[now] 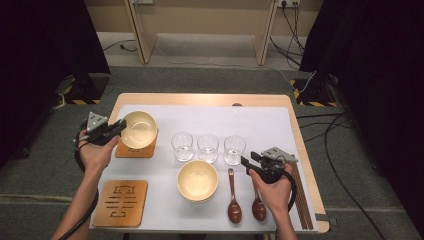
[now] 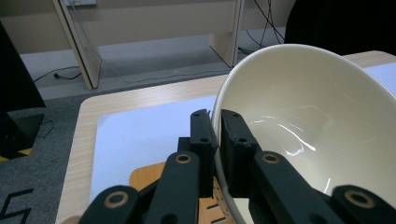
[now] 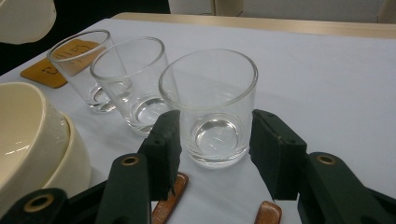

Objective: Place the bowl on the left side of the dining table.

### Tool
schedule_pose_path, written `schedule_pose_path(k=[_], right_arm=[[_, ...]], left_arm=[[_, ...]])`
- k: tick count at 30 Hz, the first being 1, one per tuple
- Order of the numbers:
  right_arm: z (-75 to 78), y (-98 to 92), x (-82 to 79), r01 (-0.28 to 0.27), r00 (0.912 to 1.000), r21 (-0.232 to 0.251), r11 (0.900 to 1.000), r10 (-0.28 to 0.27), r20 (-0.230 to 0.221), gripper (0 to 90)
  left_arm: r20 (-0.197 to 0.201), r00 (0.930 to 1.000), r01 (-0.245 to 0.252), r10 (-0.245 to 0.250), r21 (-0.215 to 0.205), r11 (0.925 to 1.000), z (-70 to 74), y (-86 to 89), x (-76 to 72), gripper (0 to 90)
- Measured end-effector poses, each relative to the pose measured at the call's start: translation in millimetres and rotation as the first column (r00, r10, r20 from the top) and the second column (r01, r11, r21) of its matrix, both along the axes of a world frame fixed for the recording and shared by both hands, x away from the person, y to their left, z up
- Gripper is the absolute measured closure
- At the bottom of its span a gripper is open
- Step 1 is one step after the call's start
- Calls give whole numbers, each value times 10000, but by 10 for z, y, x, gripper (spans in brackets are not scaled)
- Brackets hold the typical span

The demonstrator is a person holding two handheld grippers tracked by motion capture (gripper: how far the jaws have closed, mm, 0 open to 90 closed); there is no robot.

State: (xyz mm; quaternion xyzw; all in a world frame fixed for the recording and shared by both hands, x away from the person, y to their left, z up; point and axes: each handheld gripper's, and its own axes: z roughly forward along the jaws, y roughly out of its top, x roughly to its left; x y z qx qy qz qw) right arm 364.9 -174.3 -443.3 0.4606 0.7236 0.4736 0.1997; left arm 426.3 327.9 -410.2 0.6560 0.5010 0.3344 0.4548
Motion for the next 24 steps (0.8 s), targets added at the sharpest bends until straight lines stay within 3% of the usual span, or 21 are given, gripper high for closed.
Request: schedule_pose_path(k=[10,24], right_arm=[[-3,-5,1,13,10000,-2,10000,-13,12,534],[-17,2,8,8,10000,-13,10000,-8,-46,534]], left_arm=[[-434,9981,-426,427,41,9991,-155,97,122,833],[-1094,9905,-843,834,-42,9964,-383,195,262,833]])
